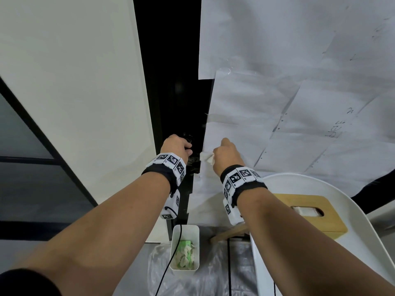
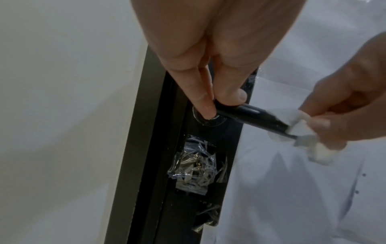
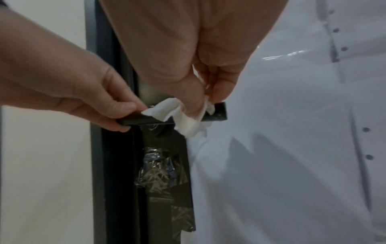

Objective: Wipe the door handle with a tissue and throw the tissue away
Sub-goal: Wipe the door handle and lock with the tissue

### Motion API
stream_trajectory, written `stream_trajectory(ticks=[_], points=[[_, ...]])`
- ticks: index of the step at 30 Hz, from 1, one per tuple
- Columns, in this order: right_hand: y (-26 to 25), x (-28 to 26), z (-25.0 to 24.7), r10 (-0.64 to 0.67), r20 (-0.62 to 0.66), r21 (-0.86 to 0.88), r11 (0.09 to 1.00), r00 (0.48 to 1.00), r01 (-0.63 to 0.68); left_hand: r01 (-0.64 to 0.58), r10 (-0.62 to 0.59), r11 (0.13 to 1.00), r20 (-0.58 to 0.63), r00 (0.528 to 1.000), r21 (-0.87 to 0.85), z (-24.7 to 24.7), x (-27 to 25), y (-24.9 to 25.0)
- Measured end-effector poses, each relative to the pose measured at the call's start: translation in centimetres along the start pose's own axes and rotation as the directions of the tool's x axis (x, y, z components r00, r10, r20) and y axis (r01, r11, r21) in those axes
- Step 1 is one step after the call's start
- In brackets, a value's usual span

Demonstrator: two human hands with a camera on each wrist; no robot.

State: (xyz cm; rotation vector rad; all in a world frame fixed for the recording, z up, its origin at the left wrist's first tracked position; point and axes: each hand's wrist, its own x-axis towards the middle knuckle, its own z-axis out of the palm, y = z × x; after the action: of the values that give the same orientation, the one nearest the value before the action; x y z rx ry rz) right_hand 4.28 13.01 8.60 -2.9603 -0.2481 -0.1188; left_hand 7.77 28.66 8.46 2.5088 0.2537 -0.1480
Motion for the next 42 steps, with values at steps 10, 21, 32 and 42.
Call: stream_trajectory(ticks=[10,21,32,42], points=[[1.4,0.2,1.2,-0.006,-0.063,-0.026,1.000,0.998,0.004,-0.057,0.061,0.994,-0.041,0.997,0.091,0.4,0.5,-0.2],[3.6,-1.1,1.0,0.272,0.171,0.182,0.936,0.947,-0.302,-0.079,0.083,0.991,-0.032,0.996,0.104,0.2,0.1,-0.1],[2.3,-0.3,1.8,0.377,0.112,0.412,0.824,0.919,-0.389,-0.114,0.118,0.993,-0.111,0.987,0.038,0.3,-0.4,-0.1],[2.3,-0.7,1.3,0.215,-0.248,0.374,0.921,0.945,-0.111,-0.148,0.162,0.984,-0.162,0.973,0.097,0.5,-0.5,-0.3]])
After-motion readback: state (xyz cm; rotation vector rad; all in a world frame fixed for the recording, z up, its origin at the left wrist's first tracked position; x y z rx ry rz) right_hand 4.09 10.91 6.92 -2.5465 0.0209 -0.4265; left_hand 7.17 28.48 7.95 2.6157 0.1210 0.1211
